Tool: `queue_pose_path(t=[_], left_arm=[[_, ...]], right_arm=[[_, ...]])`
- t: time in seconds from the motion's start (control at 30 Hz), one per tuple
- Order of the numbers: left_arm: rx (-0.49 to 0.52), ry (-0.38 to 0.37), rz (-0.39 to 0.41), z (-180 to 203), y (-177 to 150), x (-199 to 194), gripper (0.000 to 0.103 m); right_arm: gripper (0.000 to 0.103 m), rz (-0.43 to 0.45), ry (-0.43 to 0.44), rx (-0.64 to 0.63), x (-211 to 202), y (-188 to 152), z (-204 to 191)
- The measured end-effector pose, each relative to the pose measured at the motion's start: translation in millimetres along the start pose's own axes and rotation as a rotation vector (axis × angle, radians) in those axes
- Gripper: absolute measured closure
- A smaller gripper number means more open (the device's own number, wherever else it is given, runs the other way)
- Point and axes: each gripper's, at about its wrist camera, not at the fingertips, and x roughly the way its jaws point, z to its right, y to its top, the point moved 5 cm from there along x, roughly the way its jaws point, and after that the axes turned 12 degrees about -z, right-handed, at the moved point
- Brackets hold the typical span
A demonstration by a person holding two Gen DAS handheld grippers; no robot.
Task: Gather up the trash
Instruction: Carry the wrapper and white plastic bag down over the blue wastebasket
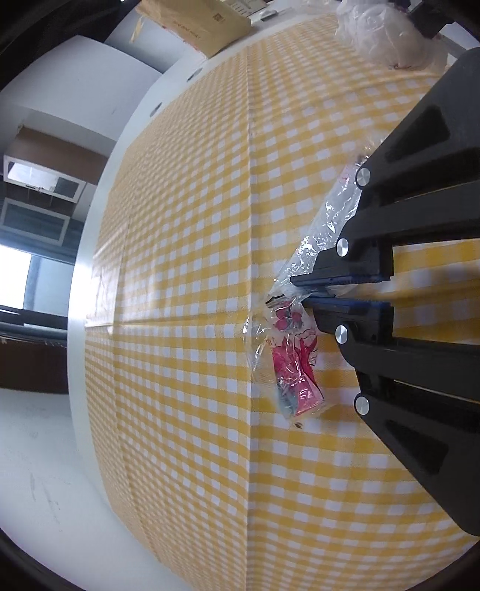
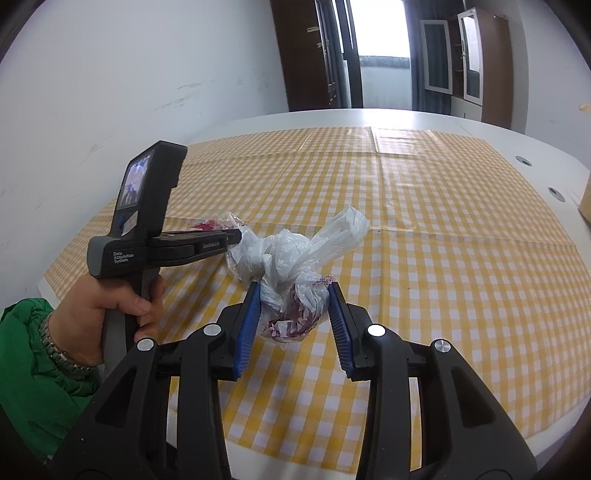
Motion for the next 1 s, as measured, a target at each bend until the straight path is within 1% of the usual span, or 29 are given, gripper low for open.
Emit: queue_pose_path(t=[0.13, 0.23, 0.4, 0.57, 0.77, 1.0], left_arm=[[0.012, -0.04, 0.054, -5, -20, -37, 0.099], [0.032, -0.069, 0.096, -8, -41, -71, 0.099], [0.077, -0.094, 0.161, -18, -90, -123, 0.099], [0.083, -0.11, 0.2, -32, -140, -156, 0.099], [0.156, -0.1, 0.213, -32, -207, -174, 0.098], [0.193, -0.11, 0.194, -30, -265, -175, 0.098]], right_arm=[[0.068, 0.018, 0.013, -0.005, -13, -9, -9], [0.068, 0.033, 0.031, -0.016, -24, -19, -20], [0.068, 0.042, 0.059, -0.049, -37, -42, -45], [0.068, 0.034, 0.085, -0.075, -45, -73, -68], [0.068, 0.034, 0.126, -0.103, -58, -114, -92], [0.068, -0.01, 0.153, -0.127, -57, -163, -115]])
